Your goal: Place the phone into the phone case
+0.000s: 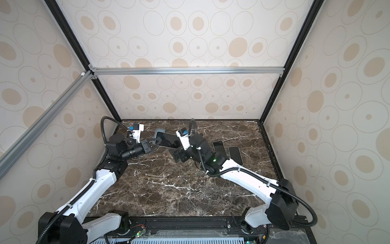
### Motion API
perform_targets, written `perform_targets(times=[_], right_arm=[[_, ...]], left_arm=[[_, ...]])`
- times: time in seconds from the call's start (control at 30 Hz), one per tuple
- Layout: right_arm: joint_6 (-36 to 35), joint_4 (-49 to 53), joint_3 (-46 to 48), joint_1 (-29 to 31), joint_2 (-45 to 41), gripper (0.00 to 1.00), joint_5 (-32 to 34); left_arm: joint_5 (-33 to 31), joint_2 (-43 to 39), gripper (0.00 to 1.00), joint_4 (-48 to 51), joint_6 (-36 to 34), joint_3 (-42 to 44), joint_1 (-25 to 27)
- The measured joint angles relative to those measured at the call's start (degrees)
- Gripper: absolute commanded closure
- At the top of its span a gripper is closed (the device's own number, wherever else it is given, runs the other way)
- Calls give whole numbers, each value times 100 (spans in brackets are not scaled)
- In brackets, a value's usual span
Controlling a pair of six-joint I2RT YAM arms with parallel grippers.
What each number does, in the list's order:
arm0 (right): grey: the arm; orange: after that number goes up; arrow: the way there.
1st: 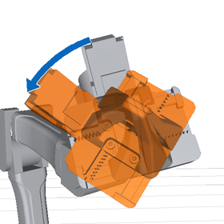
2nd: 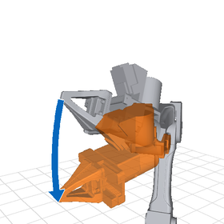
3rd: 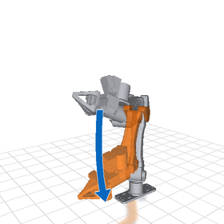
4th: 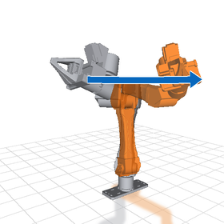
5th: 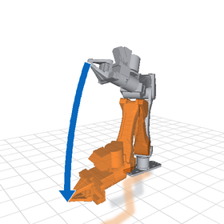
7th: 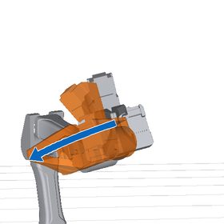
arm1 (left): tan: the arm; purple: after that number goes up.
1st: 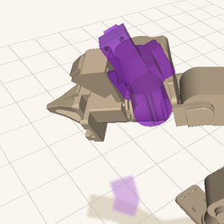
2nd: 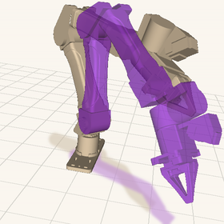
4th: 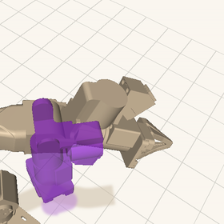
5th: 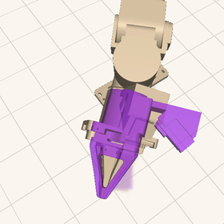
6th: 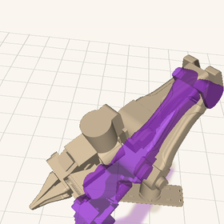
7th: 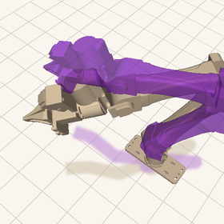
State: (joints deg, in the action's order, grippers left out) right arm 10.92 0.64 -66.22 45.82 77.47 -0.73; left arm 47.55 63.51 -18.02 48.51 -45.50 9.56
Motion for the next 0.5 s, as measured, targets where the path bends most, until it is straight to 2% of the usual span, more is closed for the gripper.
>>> perform_targets(times=[0.17, 0.3, 0.5], right_arm=[[675, -428, -9, -881, -472, 2, -968], [1099, -763, -190, -1204, -420, 16, -2052], [1580, -1294, -743, -1272, -98, 38, -3578]], left_arm=[[-37, -125, 100, -1635, 610, 0, 22], [-72, -225, 100, -2835, 868, 35, 122], [33, -146, 100, -4207, 1333, 74, 354]])
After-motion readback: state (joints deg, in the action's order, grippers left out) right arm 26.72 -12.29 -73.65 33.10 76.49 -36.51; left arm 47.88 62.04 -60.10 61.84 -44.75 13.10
